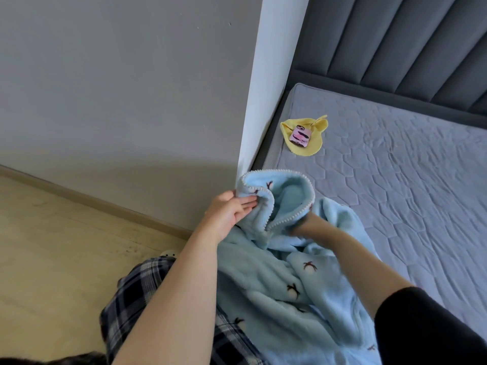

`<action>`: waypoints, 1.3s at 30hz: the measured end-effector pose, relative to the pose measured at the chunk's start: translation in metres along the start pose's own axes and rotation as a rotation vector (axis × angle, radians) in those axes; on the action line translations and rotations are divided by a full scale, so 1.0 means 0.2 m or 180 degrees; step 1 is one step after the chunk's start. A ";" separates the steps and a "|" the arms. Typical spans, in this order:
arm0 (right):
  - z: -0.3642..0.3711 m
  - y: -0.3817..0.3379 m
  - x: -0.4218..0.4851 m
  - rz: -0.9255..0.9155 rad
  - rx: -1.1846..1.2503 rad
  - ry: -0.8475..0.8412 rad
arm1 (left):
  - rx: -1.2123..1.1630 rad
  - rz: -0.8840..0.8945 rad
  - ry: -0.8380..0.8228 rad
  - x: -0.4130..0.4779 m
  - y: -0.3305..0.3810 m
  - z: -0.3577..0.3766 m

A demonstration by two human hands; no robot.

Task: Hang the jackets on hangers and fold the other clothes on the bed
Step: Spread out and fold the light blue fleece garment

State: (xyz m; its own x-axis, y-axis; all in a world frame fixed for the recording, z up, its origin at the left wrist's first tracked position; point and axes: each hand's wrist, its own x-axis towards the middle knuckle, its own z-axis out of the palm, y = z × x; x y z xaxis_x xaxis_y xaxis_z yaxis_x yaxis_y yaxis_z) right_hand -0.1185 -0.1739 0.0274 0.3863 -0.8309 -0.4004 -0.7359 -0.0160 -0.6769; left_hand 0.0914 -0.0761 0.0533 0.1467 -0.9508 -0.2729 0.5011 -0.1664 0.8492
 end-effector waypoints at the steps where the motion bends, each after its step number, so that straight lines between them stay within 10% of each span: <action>1: 0.05 -0.01 0.02 -0.0076 -0.0625 0.0046 | 0.0640 0.0133 0.0313 0.01 -0.02 0.00; 4: 0.12 -0.05 0.06 -0.0178 -0.1696 0.0636 | 0.2253 0.0604 0.0771 0.03 -0.07 -0.02; 11: 0.12 -0.13 0.09 -0.0407 -0.0643 0.0536 | 0.3148 0.0572 0.0678 0.10 -0.16 -0.03; 15: 0.04 -0.11 0.06 -0.0421 -0.0279 0.0966 | 0.3375 0.0400 0.0780 0.12 -0.16 -0.05; 20: 0.00 -0.08 0.07 -0.0283 -0.0216 0.1128 | 0.3656 -0.0382 -0.0342 0.11 -0.17 -0.06; 27: -0.08 -0.03 0.03 0.0381 0.0769 0.1822 | 0.2636 0.0604 0.1317 0.10 -0.10 0.00; 34: -0.01 -0.01 -0.03 0.0229 0.0109 0.0284 | 0.2900 0.0053 -0.0109 0.08 -0.11 0.00; 39: 0.08 -0.19 -0.08 -0.0437 0.0063 0.0940 | 0.3433 0.0612 0.0481 0.04 -0.04 0.03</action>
State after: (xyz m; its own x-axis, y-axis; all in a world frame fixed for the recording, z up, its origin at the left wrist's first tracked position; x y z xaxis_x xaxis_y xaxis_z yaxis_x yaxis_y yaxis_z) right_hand -0.0878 -0.1502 0.0502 0.3010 -0.9473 -0.1100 -0.6761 -0.1306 -0.7252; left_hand 0.0826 -0.0844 0.0470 0.2818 -0.9558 -0.0840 -0.5368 -0.2296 0.8119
